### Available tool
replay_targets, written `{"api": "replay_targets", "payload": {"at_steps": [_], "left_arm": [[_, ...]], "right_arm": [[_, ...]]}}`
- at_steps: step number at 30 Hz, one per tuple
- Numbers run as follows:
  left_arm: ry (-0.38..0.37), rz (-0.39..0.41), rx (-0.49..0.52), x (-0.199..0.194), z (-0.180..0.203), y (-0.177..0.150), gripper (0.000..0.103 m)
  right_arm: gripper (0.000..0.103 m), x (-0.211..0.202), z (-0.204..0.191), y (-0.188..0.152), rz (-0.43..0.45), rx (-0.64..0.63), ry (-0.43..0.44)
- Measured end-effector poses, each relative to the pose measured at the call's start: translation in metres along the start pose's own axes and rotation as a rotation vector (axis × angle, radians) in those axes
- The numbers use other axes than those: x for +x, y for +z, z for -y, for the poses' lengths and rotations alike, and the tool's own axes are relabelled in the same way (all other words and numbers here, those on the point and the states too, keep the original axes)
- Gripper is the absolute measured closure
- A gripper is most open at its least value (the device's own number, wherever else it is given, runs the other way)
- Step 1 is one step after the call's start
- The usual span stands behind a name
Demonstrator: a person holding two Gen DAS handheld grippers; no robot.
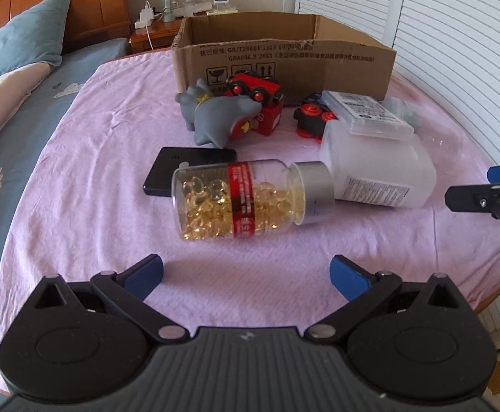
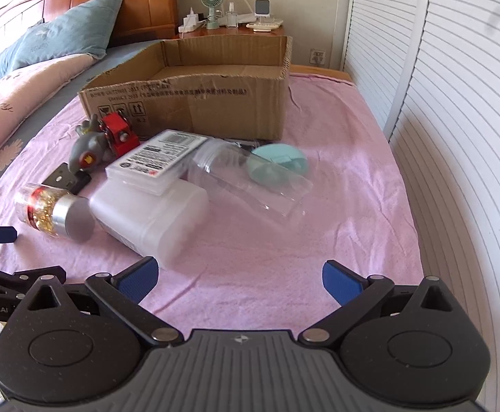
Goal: Organize rigid objects
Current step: 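Lower the left gripper onto the capsule bottle and close it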
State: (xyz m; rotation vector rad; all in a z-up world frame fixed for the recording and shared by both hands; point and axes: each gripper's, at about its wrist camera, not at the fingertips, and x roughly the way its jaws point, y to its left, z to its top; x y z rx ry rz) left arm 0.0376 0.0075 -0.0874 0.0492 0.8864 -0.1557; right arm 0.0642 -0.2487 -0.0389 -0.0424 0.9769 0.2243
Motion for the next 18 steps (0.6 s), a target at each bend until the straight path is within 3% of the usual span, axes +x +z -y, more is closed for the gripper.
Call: {"api": "replay_targets", "payload": {"at_steps": [6, 11, 18], "left_arm": [[0.028, 0.004, -0.028, 0.002, 0.003, 0.004, 0.000], [0.041, 0.009, -0.043, 0.005, 0.008, 0.007, 0.000], [0.066, 0.063, -0.040, 0.004, 0.012, 0.015, 0.000]], "right_arm": [[0.000, 0.013, 0.010, -0.012, -0.025, 0.007, 0.019], [0.000, 0.016, 0.001, -0.021, 0.009, -0.086, -0.013], [0.000, 0.015, 0.003, -0.026, 0.056, -0.098, 0.008]]}}
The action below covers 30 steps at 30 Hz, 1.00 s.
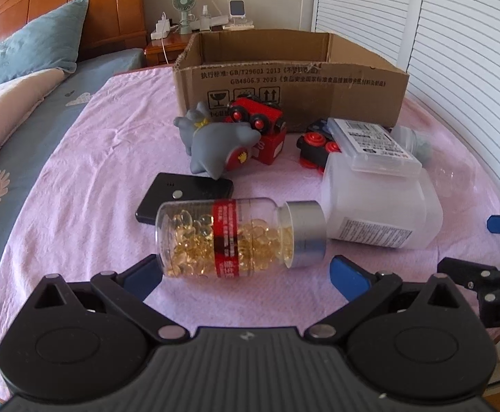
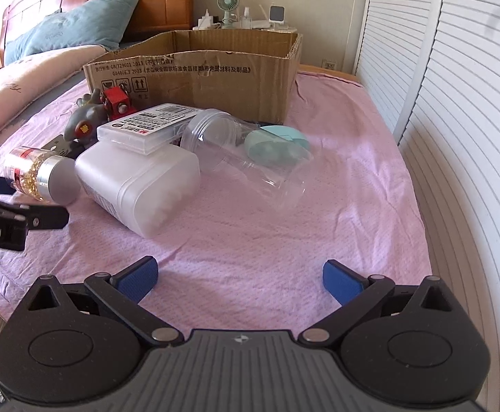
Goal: Organize rigid objects
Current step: 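Lower the left gripper onto the capsule bottle and close it, then lift the capsule bottle with the left gripper while the right gripper grasps the white card case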
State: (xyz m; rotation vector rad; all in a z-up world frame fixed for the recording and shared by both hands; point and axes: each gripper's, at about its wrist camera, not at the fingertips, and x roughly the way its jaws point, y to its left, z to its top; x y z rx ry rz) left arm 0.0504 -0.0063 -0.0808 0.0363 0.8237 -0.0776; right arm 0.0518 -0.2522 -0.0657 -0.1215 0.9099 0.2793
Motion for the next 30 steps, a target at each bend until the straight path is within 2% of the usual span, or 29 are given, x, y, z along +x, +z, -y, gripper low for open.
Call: {"api": "replay_targets", "payload": {"at_steps": [3, 9, 18, 21, 26, 30], "left_arm": [[0.027, 0.043, 0.009, -0.002, -0.001, 0.004, 0.001], [0.023, 0.048, 0.030, -0.004, -0.004, 0.005, 0.002], [0.022, 0.080, -0.001, -0.010, -0.017, 0.004, 0.003], [0.020, 0.075, -0.013, -0.006, -0.014, 0.005, 0.009], [-0.008, 0.058, -0.039, -0.009, -0.022, 0.005, 0.009], [-0.014, 0.036, -0.036, -0.019, -0.031, 0.006, 0.009]], "right_arm": [[0.000, 0.000, -0.001, -0.001, 0.008, 0.000, 0.000], [0.000, 0.000, 0.000, -0.001, 0.008, -0.004, 0.002], [0.000, -0.003, 0.000, 0.001, -0.022, -0.023, 0.020], [0.000, -0.004, 0.000, 0.003, -0.037, -0.032, 0.031], [0.000, -0.016, 0.000, 0.014, -0.018, -0.084, 0.105], [0.000, -0.024, -0.003, 0.039, 0.007, -0.193, 0.175]]}}
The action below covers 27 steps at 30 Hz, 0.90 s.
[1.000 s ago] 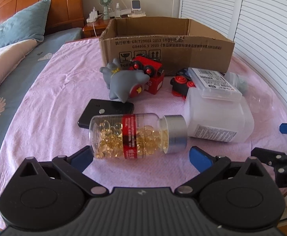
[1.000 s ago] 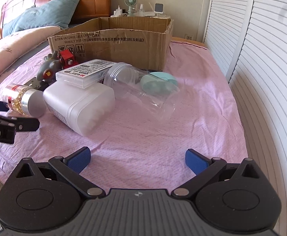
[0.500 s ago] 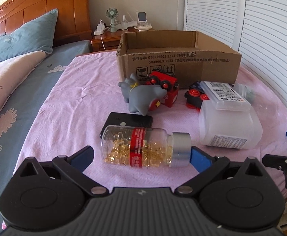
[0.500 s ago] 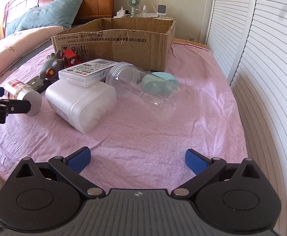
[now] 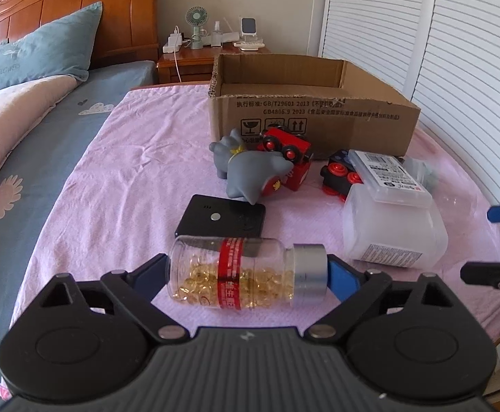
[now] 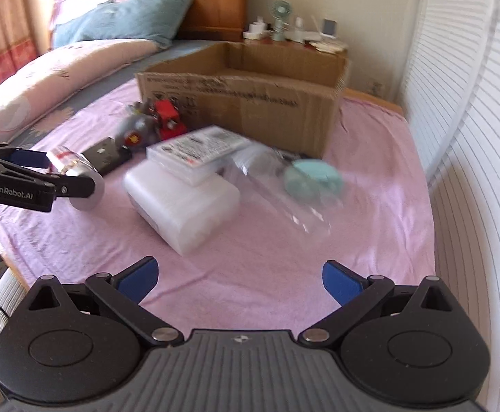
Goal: Organize rigid objects
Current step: 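Lift the capsule bottle with the left gripper while the right gripper grasps the white card case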
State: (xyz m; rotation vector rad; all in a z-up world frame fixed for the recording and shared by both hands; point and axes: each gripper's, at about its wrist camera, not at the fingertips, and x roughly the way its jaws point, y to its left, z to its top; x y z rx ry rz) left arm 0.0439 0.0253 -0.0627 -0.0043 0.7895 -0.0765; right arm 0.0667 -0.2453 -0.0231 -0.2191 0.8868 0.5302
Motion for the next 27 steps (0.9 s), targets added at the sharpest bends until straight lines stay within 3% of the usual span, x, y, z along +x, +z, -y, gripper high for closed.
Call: {"api": "replay_targets", "payload": {"at_steps": [6, 13, 23, 27], "left_arm": [[0.011, -0.041, 0.030, -0.008, -0.010, -0.004, 0.009], [-0.002, -0.057, -0.019, 0.000, -0.016, -0.003, 0.010], [-0.030, -0.086, -0.048, 0.010, -0.021, -0.001, 0.010], [-0.035, -0.089, -0.046, 0.013, -0.022, 0.001, 0.010]], "right_arm": [[0.000, 0.014, 0.005, 0.053, 0.007, -0.166, 0.125], [0.000, 0.059, 0.009, 0.096, -0.061, -0.307, 0.248], [0.000, 0.106, 0.028, 0.115, -0.174, -0.272, 0.450], [0.004, 0.105, 0.030, 0.112, -0.190, -0.260, 0.459]]}}
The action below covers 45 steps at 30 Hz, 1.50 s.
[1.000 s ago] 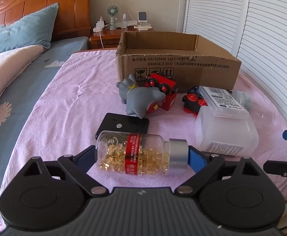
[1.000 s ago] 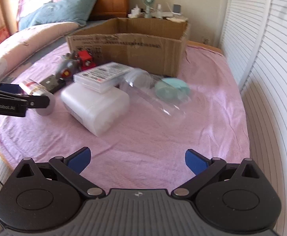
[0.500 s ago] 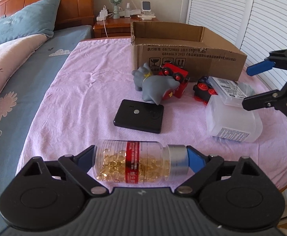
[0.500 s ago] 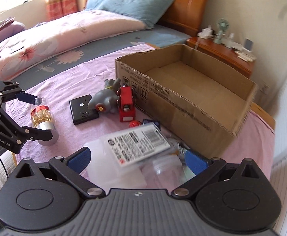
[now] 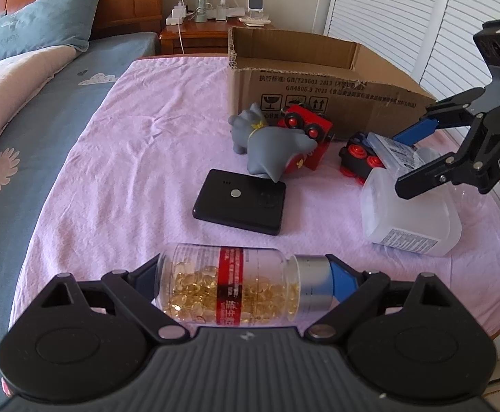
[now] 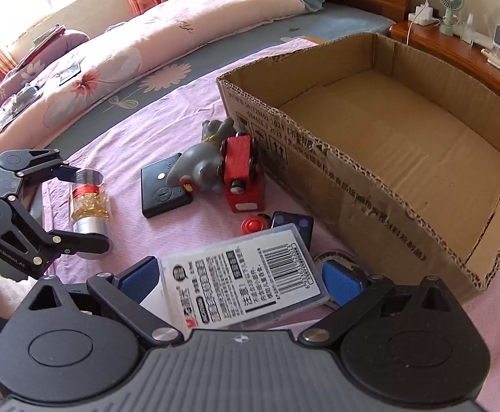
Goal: Organize rigid objects
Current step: 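Lift the capsule bottle with the left gripper while the right gripper grasps the white card case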
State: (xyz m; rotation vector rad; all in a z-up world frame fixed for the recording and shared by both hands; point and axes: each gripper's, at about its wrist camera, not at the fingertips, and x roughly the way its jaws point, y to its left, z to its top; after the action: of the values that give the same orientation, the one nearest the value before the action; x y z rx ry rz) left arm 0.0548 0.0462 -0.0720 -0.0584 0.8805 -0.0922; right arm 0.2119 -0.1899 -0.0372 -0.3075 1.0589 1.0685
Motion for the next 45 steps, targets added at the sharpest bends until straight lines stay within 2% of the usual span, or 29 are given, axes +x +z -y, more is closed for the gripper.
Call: {"api": "replay_targets", "payload": {"at_steps": [5, 6, 10, 14, 17, 25, 32, 41, 45], "left_arm": [[0.001, -0.001, 0.013, 0.001, 0.001, 0.002, 0.010], [0.001, -0.001, 0.014, 0.002, 0.001, 0.002, 0.010], [-0.003, 0.000, 0.037, 0.002, 0.002, 0.002, 0.010], [-0.008, 0.003, 0.055, 0.001, 0.002, 0.002, 0.010], [-0.017, 0.004, 0.068, 0.002, 0.001, 0.002, 0.010], [-0.038, 0.008, 0.070, 0.001, -0.002, 0.002, 0.010], [-0.041, 0.010, 0.074, 0.002, -0.003, 0.002, 0.010], [-0.036, 0.009, 0.084, 0.002, -0.004, 0.004, 0.010], [-0.026, 0.003, 0.094, 0.003, -0.005, 0.006, 0.010]], "right_arm": [[0.009, -0.018, -0.012, -0.004, 0.031, 0.029, -0.052], [0.009, -0.020, -0.016, -0.004, 0.024, 0.037, -0.078], [0.009, -0.024, -0.035, -0.008, 0.006, 0.055, -0.094], [0.009, -0.020, -0.056, -0.010, -0.026, 0.066, -0.187], [0.008, -0.017, -0.064, -0.014, -0.030, 0.043, -0.219], [0.006, -0.020, -0.044, -0.012, -0.014, 0.131, -0.126], [0.005, -0.015, -0.051, -0.007, -0.031, 0.120, -0.186], [0.009, -0.015, -0.049, -0.006, -0.027, 0.173, -0.196], [0.010, -0.016, -0.055, -0.007, -0.020, 0.154, -0.227]]}}
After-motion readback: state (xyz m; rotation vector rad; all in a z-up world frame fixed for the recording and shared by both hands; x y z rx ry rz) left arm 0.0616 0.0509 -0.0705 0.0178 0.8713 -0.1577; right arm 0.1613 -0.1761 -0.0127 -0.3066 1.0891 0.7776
